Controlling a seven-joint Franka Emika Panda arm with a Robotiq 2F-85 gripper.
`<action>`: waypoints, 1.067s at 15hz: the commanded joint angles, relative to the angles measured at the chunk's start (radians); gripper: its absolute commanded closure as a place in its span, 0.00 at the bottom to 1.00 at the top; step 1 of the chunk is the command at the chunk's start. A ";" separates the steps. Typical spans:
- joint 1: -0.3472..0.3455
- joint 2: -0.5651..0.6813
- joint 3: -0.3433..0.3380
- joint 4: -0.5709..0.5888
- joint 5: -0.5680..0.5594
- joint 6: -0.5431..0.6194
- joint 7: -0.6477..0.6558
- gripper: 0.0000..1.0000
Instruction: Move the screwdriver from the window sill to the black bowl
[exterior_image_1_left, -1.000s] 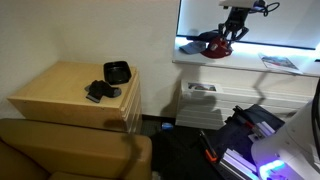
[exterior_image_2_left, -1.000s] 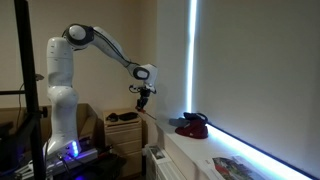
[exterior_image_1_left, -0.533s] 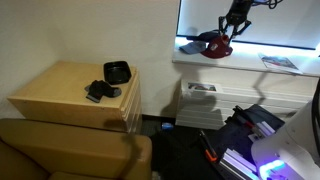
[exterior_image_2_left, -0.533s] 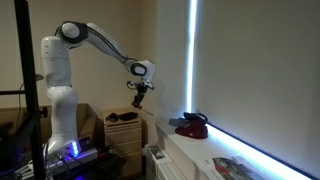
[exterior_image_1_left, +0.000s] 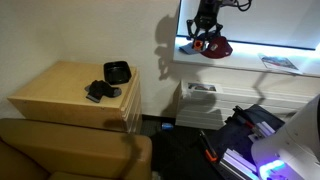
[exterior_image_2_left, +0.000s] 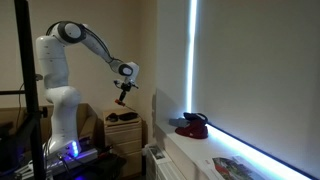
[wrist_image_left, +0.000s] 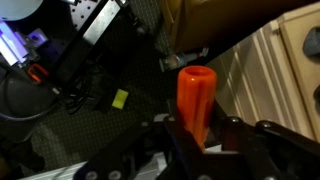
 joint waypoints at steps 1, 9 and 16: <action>0.102 -0.034 0.110 0.018 0.114 0.017 -0.032 0.92; 0.088 0.048 0.111 -0.006 0.073 0.040 -0.028 0.92; 0.242 0.355 0.244 0.214 -0.125 0.353 0.001 0.92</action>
